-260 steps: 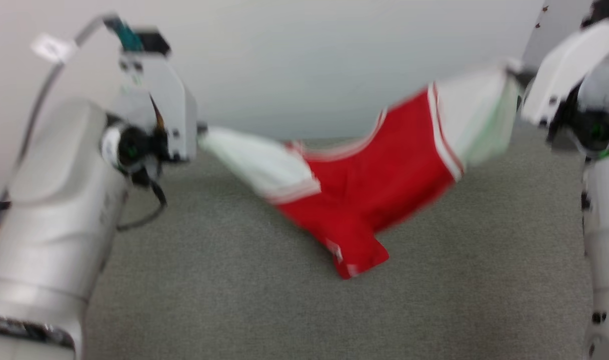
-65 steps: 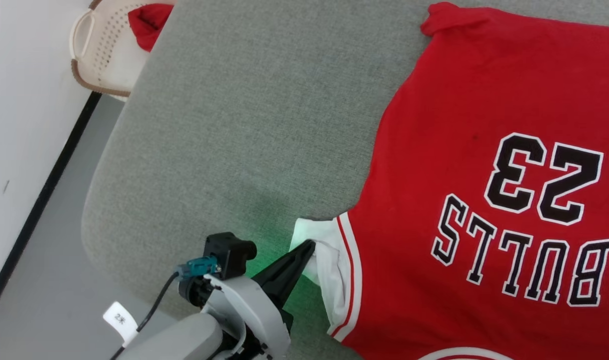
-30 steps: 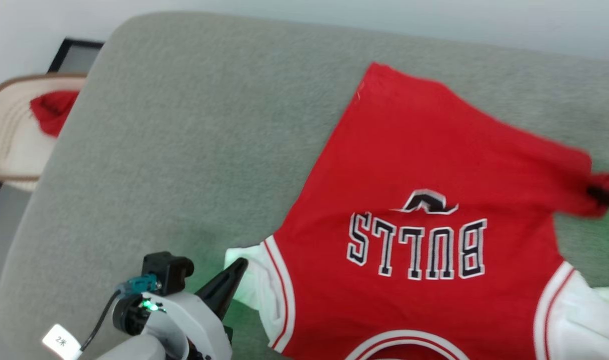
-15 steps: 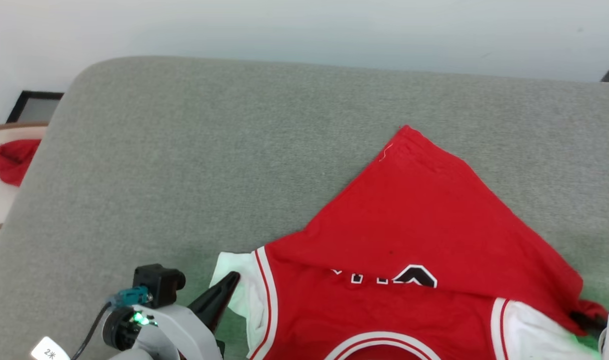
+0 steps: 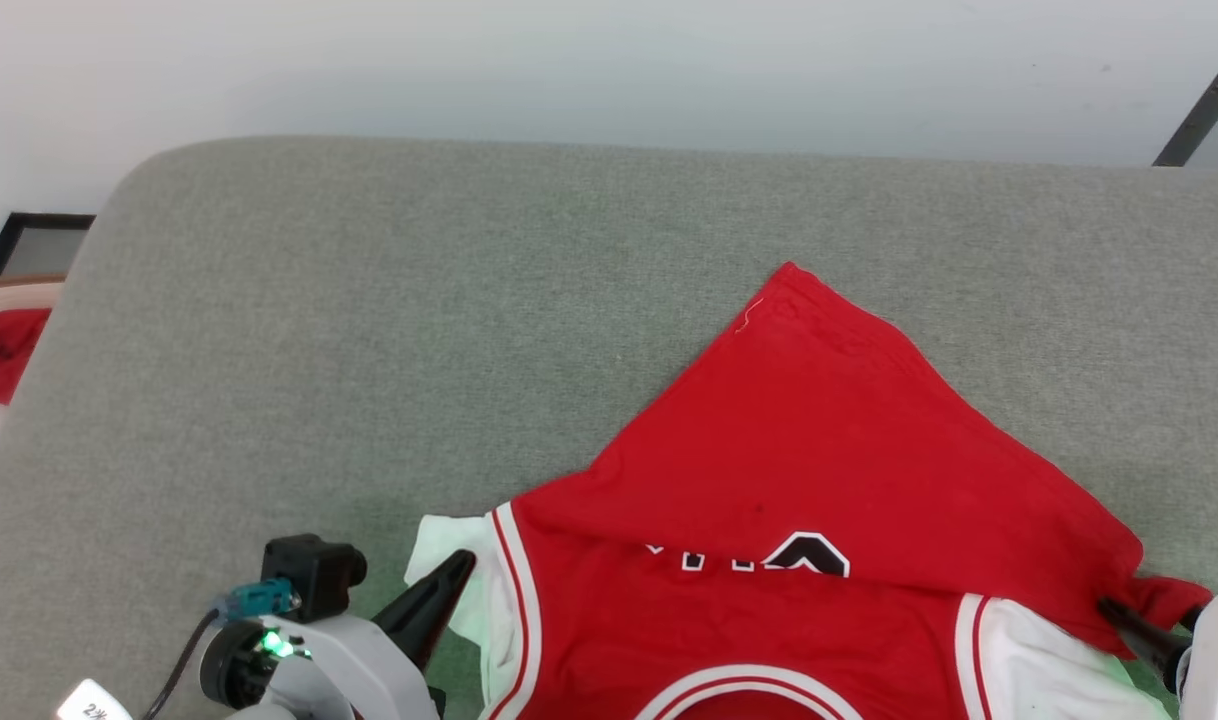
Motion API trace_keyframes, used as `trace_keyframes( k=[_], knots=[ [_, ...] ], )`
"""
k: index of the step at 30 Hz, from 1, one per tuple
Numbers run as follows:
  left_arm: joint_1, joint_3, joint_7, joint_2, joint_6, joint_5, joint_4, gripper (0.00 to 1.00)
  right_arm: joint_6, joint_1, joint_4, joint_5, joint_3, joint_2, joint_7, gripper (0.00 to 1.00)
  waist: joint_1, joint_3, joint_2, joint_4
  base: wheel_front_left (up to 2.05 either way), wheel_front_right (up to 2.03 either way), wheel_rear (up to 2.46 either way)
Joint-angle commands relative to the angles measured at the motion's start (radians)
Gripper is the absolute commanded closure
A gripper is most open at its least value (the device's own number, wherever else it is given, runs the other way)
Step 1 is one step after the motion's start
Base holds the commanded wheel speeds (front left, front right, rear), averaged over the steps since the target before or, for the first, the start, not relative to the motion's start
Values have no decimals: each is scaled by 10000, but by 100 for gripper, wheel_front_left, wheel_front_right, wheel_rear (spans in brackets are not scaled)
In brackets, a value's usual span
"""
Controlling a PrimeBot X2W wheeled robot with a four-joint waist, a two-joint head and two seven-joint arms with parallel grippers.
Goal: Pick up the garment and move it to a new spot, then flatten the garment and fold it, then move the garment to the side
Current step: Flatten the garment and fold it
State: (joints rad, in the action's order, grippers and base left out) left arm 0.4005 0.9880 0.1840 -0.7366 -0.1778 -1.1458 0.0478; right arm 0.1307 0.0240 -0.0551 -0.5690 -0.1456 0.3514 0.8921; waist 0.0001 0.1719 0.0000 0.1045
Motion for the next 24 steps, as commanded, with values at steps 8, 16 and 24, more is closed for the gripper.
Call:
trace_keyframes(
  k=[8,16,24],
  knots=[
    [-117,34,21,17,-90,17,-95,100,1,-84,-1504,55,237,-83,-463,0,-1,-94,0,-54,0,0,0],
    [225,194,-109,285,26,220,-51,100,3,1822,-1615,214,1502,329,-851,0,-1,-9,0,365,0,0,0],
    [969,458,-326,976,362,577,240,100,1,4575,878,122,2875,804,-1173,0,-1,429,0,1289,0,0,0]
  ],
)
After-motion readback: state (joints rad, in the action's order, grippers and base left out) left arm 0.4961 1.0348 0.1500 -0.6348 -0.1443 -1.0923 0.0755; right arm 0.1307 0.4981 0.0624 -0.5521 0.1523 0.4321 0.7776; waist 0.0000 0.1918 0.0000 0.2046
